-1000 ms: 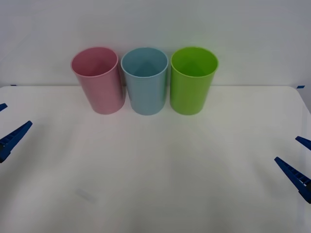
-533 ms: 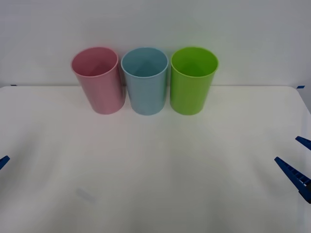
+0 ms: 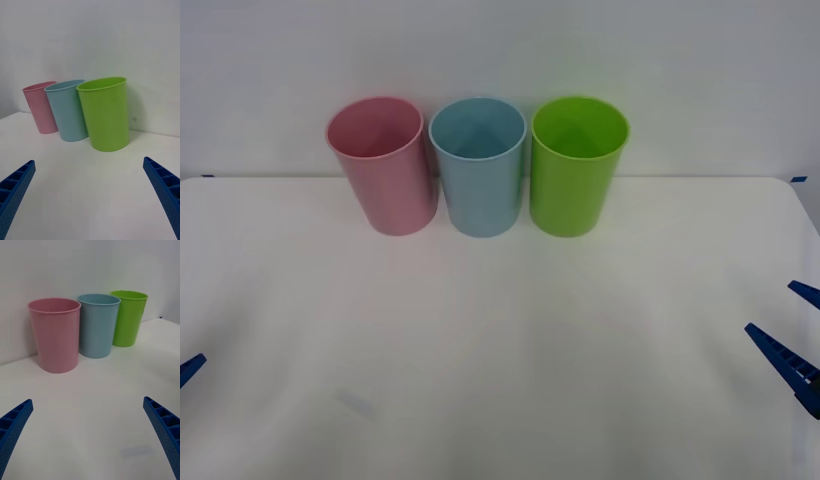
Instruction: Grasp the object on the table and drop it into the matching bin: aluminum can to the light blue bin, PET bottle to the pink bin.
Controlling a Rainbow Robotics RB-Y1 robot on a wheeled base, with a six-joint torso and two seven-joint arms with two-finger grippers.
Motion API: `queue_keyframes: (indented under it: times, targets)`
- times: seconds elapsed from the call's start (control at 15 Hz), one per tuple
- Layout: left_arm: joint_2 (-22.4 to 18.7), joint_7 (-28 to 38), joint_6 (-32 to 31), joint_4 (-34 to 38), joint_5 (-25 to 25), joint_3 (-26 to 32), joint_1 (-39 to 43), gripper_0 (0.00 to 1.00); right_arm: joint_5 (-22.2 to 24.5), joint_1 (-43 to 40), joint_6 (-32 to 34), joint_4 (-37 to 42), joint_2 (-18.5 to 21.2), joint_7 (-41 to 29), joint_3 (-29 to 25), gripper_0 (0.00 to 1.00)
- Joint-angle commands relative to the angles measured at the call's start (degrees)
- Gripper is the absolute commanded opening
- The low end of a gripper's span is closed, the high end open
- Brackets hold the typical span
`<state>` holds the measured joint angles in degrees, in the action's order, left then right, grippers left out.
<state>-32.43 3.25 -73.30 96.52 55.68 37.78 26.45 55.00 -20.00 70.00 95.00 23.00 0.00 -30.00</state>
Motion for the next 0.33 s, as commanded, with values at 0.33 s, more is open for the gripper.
queue_keyframes:
  times: [0.33]
  targets:
    - [0.00, 0.00, 0.09, -0.02, 0.04, -1.66, -0.08, 1.00, 0.00, 0.00, 0.00, 0.00, 0.00, 0.00, 0.00, 1.00]
